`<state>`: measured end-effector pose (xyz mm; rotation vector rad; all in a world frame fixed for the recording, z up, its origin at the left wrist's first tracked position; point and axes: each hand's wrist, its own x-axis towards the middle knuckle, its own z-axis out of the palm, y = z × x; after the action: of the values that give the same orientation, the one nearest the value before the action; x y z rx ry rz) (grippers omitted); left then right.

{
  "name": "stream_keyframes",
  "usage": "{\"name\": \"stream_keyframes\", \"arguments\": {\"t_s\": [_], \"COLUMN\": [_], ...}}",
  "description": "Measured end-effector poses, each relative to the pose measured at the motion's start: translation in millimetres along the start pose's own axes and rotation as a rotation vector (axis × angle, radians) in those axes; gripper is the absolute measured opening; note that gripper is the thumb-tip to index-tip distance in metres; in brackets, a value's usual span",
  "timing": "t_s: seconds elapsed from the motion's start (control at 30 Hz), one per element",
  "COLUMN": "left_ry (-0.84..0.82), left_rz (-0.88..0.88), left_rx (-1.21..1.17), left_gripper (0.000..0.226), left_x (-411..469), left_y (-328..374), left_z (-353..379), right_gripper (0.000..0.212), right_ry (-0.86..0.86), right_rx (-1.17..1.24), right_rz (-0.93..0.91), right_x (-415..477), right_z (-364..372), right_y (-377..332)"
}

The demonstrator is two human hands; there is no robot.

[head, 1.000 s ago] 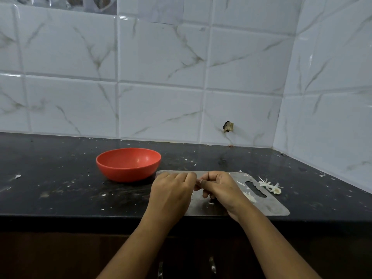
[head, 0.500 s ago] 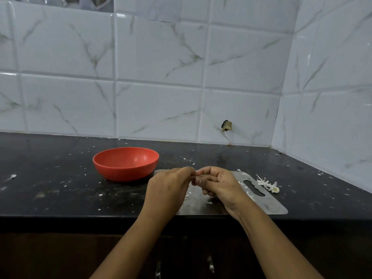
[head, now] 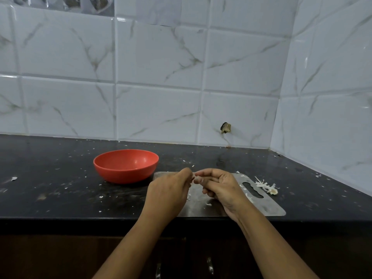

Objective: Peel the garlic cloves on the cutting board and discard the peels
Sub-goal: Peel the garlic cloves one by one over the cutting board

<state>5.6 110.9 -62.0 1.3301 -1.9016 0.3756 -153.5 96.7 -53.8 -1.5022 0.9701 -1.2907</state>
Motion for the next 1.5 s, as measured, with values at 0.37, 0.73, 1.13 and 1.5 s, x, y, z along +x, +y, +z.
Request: {"name": "stream_keyframes", "arguments": {"t_s": [0.37, 0.73, 1.13, 1.5], "left_ry": [-0.136, -0.207, -0.219, -0.237], "left_rz": [-0.161, -0.444, -0.484, -0.422], "left_rx": [-0.044, -0.219, -0.248, -0.291], "left_gripper": [0.018, 0.024, 0.021, 0.014], "left_x": [3, 13, 7, 7], "left_y": [-13, -51, -72, -40], "left_z": [0, -40, -29, -19], "right_gripper": [0.013, 0.015, 0.025, 0.014], "right_ry": [0.059, 0.026, -0.075, 0.027], "right_rx": [-0.024, -0.261, -0.936, -0.71], "right_rz": [0.006, -0.086, -0.247, -0.153], "right_x": [1, 33, 115, 82], "right_z": [0, 26, 119, 24], "right_y": [2, -19, -25, -29]}}
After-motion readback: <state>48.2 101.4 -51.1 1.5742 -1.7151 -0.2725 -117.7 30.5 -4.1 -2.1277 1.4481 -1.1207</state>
